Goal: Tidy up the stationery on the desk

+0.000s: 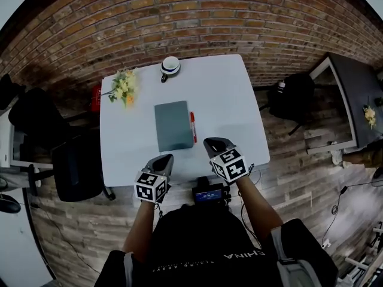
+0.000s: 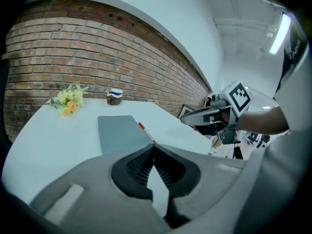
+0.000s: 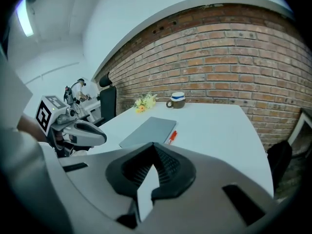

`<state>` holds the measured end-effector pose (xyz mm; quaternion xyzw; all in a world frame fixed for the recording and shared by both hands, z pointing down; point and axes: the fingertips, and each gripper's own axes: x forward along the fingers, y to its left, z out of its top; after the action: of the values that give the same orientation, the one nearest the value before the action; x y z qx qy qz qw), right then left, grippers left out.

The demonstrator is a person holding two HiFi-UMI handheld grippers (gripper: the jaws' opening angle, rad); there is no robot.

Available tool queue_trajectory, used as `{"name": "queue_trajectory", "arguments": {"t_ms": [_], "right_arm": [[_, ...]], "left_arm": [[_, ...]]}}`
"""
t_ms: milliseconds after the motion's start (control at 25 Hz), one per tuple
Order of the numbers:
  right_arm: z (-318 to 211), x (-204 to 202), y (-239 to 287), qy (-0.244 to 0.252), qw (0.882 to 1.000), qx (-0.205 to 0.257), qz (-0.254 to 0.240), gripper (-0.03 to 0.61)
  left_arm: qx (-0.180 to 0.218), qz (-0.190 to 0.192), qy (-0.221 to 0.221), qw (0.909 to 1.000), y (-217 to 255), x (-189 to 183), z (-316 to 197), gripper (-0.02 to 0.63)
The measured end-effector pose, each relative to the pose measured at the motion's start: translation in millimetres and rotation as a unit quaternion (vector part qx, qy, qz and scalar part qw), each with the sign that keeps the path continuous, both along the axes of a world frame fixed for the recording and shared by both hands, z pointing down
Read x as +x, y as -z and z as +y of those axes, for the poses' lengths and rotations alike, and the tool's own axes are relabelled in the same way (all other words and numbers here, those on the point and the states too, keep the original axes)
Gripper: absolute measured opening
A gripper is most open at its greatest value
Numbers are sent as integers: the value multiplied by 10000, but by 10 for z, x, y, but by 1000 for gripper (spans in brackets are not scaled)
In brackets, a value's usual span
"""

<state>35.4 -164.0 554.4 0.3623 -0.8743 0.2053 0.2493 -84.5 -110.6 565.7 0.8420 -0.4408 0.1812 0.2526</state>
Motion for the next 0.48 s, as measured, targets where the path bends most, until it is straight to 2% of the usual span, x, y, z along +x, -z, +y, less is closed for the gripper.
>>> {"name": "queue_trajectory", "arguments": {"t_ms": [200, 480], "right_arm": [[401, -90, 166, -252, 9993, 259, -25, 9], [1127, -418, 245, -283, 9986, 452, 17, 9]], "left_arm": [[162, 118, -14, 9998, 72, -146, 369, 12], [368, 245, 44, 9990, 127, -452, 1108, 12]]}}
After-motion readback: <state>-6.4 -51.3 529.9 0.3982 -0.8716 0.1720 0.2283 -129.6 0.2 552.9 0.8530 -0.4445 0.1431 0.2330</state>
